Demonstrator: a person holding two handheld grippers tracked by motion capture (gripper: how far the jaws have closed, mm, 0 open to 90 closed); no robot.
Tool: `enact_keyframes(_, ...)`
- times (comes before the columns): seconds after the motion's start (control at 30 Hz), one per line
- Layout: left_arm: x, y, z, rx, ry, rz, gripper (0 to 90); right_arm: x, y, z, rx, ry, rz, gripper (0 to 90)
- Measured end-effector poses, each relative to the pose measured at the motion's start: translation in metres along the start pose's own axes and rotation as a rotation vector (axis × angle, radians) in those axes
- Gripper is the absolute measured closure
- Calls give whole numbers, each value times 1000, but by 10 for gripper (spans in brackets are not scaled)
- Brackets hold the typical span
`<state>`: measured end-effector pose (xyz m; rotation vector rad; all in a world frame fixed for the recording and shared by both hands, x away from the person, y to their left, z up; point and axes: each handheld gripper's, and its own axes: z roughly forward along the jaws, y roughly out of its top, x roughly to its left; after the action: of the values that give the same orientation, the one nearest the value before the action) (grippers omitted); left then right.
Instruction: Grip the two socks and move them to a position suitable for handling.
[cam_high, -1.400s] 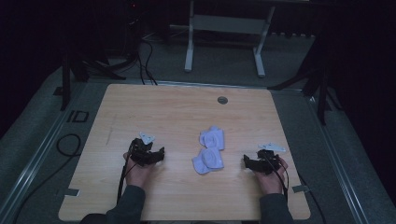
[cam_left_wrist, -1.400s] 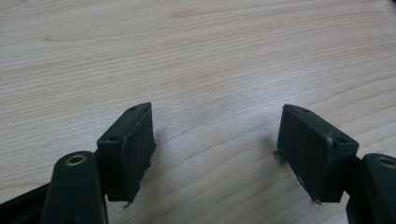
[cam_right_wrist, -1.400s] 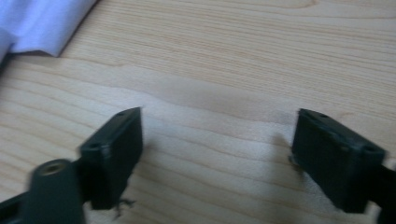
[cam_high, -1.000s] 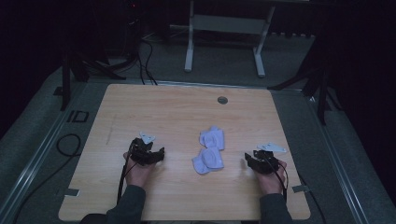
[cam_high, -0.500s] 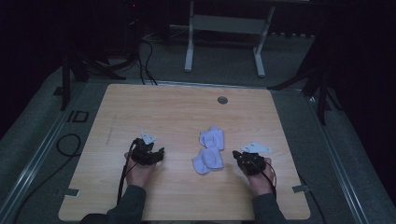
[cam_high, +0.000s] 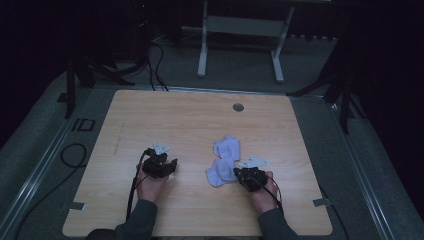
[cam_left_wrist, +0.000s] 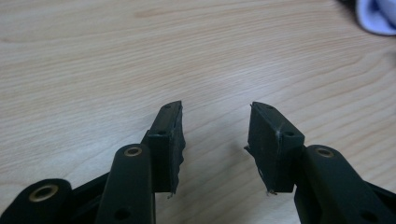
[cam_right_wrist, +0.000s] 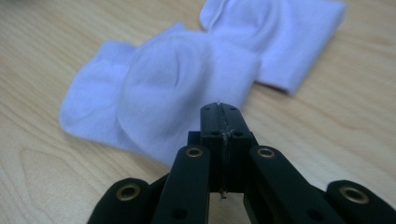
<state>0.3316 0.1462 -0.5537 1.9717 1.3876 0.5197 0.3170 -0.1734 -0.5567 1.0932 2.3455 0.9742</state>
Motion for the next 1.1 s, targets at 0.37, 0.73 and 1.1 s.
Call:
enact_keyframes(0.37,-16,1,-9,-33,-137,27,582,16,-1,2,12,-4,-29,886)
enact_keyframes(0.73,-44,-2,-6,-16,-259,129,747,26,0,3,8,-12,-13,886)
enact_keyframes(1.1,-70,-6,0,9,-313,223,896,33,0,2,13,-8,-8,884)
